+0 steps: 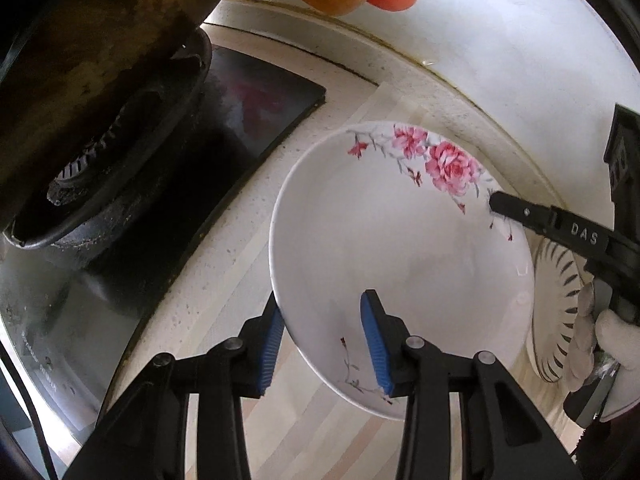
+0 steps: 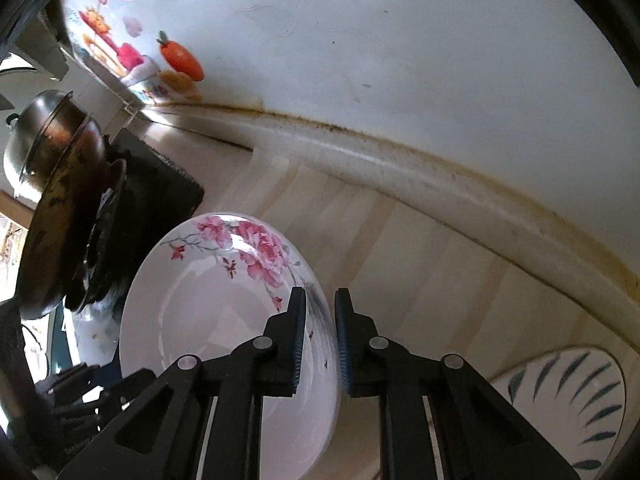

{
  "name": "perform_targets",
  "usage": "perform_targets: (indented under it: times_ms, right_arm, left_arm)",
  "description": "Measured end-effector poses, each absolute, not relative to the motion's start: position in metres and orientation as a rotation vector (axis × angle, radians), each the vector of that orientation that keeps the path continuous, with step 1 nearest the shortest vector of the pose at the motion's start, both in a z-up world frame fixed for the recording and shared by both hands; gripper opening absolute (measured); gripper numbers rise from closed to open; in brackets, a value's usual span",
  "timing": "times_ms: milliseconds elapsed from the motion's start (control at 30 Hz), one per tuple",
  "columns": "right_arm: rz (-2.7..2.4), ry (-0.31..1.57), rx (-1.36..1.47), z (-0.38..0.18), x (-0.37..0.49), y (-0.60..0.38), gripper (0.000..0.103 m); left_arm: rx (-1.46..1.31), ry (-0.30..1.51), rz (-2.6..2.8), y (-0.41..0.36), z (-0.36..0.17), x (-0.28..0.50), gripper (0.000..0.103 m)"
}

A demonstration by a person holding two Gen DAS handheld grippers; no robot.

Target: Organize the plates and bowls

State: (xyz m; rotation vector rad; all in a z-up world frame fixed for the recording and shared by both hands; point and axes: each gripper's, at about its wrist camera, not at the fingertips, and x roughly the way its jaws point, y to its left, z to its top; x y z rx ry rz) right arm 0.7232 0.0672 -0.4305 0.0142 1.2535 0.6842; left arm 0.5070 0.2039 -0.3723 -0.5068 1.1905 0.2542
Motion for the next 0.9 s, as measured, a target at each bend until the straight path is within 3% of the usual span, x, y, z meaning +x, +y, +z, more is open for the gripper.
perform_targets:
  times_ms: [367, 900]
  right_arm:
    - [0.665, 1.216, 0.144, -0.393, 0.671, 0.0, 0.017]
    - [0.523, 1.213, 0.319, -0.342, 0.487, -0.172, 0.017]
  left_arm:
    - [-0.473, 1.195, 0.143, 0.173, -0.333, 0.48, 0.036]
    - [-0.306, 1.291, -0.11, 0.052, -0.294, 0.402, 0.036]
